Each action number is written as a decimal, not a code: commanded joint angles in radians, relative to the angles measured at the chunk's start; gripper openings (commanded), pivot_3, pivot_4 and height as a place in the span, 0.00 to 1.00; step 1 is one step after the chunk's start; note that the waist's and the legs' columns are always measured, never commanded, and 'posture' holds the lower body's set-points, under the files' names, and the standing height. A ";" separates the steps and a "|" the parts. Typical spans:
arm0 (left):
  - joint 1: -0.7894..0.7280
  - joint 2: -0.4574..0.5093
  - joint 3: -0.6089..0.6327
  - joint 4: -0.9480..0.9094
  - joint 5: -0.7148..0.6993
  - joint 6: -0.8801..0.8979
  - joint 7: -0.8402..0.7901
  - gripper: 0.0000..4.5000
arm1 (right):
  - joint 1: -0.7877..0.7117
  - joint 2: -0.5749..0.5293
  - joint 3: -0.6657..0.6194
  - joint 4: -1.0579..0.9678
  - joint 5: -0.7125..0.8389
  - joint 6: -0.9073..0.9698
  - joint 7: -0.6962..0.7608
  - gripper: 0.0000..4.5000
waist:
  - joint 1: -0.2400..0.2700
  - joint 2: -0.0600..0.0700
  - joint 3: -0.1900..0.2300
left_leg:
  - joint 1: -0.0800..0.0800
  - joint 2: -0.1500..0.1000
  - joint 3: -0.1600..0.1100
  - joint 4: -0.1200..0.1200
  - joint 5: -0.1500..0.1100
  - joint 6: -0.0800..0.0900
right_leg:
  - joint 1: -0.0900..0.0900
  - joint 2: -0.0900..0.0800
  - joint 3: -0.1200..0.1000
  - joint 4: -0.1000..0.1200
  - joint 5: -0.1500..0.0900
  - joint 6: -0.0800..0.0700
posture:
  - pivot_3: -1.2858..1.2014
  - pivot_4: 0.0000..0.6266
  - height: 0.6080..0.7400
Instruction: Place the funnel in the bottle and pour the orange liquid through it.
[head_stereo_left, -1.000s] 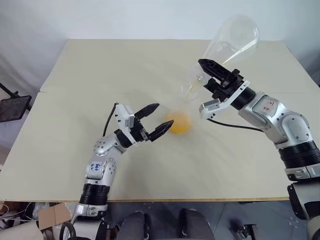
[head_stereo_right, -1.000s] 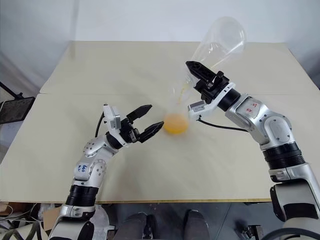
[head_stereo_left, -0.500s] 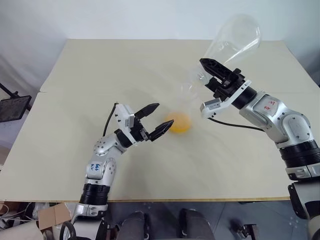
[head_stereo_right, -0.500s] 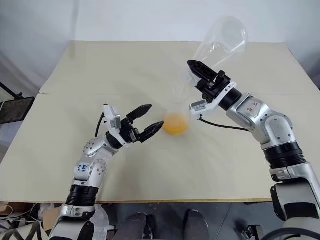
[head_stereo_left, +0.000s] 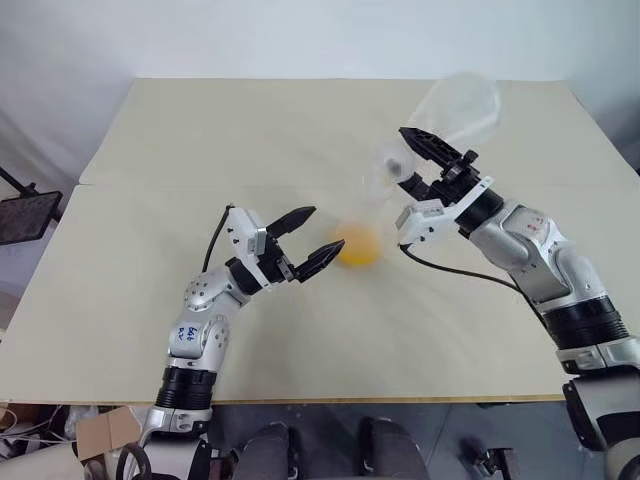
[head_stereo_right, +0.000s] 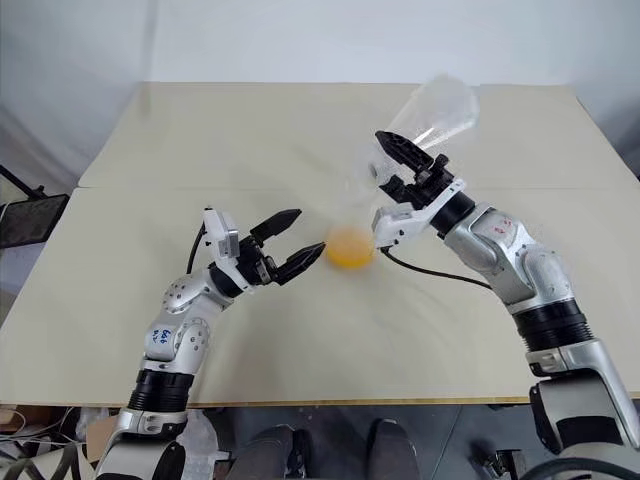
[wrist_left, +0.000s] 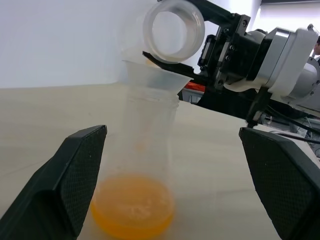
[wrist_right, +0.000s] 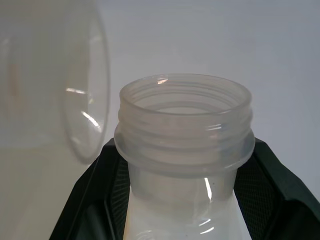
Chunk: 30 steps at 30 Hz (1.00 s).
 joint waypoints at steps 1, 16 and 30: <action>-0.019 0.009 0.002 -0.025 -0.012 0.000 -0.011 1.00 | 0.012 0.021 -0.105 -0.083 0.216 0.062 0.078 0.54 | 0.001 0.000 0.000 | 0.000 0.000 0.000 0.000 0.000 0.000 | 0.000 0.000 0.000 0.000 0.000 0.000 | 0.52 0.24 1.00; -0.044 0.036 0.004 -0.007 -0.017 0.029 -0.042 1.00 | 0.240 0.103 -0.560 -0.253 0.997 0.614 0.275 0.54 | 0.016 0.000 0.000 | 0.000 -0.001 -0.002 0.000 0.000 0.001 | 0.002 0.000 -0.002 0.000 0.000 0.000 | 0.52 0.24 1.00; -0.049 0.063 0.020 -0.015 -0.022 0.053 -0.048 1.00 | 0.317 0.110 -0.685 0.094 1.012 0.506 0.334 0.54 | 0.015 0.000 0.000 | 0.000 -0.001 0.000 0.000 0.000 0.001 | 0.001 0.000 0.000 0.000 0.000 0.000 | 0.52 0.24 1.00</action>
